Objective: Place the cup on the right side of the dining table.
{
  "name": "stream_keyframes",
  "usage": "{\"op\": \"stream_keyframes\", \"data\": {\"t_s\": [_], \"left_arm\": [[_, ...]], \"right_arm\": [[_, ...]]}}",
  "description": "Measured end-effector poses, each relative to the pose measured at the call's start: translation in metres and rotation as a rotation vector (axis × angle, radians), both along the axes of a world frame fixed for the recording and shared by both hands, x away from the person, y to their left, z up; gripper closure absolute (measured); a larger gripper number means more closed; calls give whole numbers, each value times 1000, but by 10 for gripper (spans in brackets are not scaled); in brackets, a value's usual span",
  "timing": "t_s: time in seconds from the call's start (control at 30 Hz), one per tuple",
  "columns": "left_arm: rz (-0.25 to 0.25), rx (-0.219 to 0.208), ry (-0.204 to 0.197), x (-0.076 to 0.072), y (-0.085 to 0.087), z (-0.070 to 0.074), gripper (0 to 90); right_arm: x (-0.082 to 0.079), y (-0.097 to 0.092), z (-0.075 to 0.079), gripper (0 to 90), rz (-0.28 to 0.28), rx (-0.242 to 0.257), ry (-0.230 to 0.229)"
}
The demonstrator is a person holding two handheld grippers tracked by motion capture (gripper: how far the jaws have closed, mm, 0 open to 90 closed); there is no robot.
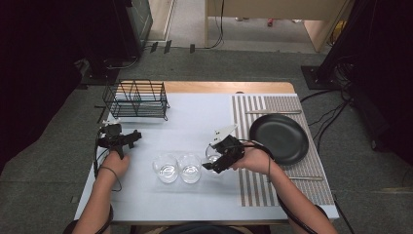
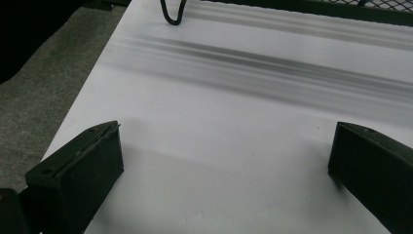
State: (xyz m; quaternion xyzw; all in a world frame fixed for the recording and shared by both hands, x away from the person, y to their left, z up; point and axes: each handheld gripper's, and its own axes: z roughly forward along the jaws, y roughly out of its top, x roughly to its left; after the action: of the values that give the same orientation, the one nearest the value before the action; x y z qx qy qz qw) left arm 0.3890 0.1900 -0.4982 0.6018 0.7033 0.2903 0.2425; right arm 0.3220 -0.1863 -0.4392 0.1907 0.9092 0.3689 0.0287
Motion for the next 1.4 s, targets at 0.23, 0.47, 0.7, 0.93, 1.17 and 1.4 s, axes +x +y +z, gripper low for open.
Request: {"op": "stream_keyframes", "data": {"t_s": [0.23,0.47,0.7,0.93,1.17,1.4], "left_arm": [[0,0,0,0,0,0,0],[0,0,-1,0,0,0,0],[0,0,-2,0,0,0,0],[0,0,-2,0,0,0,0],[1,0,-3,0,0,0,0],[1,0,-3,0,0,0,0]], "right_arm": [[1,0,2,192,-22,7,-22],[4,0,2,192,-47,9,-21],[8,0,2,193,-112,13,-19],[12,0,0,192,-161,7,-17],[14,-1,0,192,-188,9,-20],[19,-3,-1,192,-230,7,-22]]}}
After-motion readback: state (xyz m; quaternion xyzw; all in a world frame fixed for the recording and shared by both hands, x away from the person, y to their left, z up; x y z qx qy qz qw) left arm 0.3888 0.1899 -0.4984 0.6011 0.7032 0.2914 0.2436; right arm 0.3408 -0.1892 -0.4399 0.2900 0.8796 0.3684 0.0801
